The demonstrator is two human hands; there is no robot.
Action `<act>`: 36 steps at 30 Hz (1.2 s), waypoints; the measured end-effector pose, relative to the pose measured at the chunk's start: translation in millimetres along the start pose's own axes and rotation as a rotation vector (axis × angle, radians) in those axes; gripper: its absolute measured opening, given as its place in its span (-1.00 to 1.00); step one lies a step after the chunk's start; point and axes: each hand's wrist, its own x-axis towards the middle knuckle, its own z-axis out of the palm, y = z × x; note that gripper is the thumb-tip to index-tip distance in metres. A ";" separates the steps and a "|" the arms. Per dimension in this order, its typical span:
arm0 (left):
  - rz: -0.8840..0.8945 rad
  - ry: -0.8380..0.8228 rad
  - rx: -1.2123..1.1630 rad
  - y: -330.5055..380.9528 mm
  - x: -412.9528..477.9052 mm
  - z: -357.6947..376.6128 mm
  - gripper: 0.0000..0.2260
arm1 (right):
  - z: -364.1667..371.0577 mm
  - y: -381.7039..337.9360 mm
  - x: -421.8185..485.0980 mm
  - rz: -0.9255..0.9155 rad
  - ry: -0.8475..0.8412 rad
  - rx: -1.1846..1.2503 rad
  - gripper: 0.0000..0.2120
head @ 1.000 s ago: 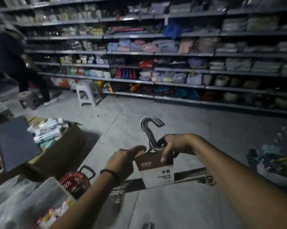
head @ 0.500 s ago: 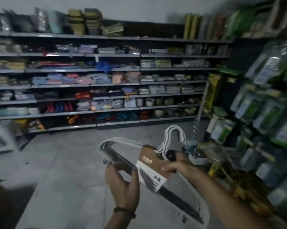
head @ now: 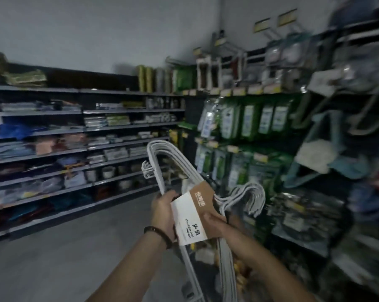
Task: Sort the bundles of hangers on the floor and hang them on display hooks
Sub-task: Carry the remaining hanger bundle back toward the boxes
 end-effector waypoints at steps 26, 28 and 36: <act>0.419 -1.131 0.181 -115.7 -104.9 582.8 -0.86 | -517.2 -69.6 -137.7 0.148 1.214 -0.933 -0.86; 0.384 -1.171 0.171 -112.6 -99.8 603.5 -0.71 | -527.1 -74.8 -143.1 0.145 1.244 -0.970 -0.87; 0.514 -1.163 0.438 -94.2 -69.2 667.9 -0.21 | -566.9 -95.4 -153.0 0.245 1.313 -1.013 -0.79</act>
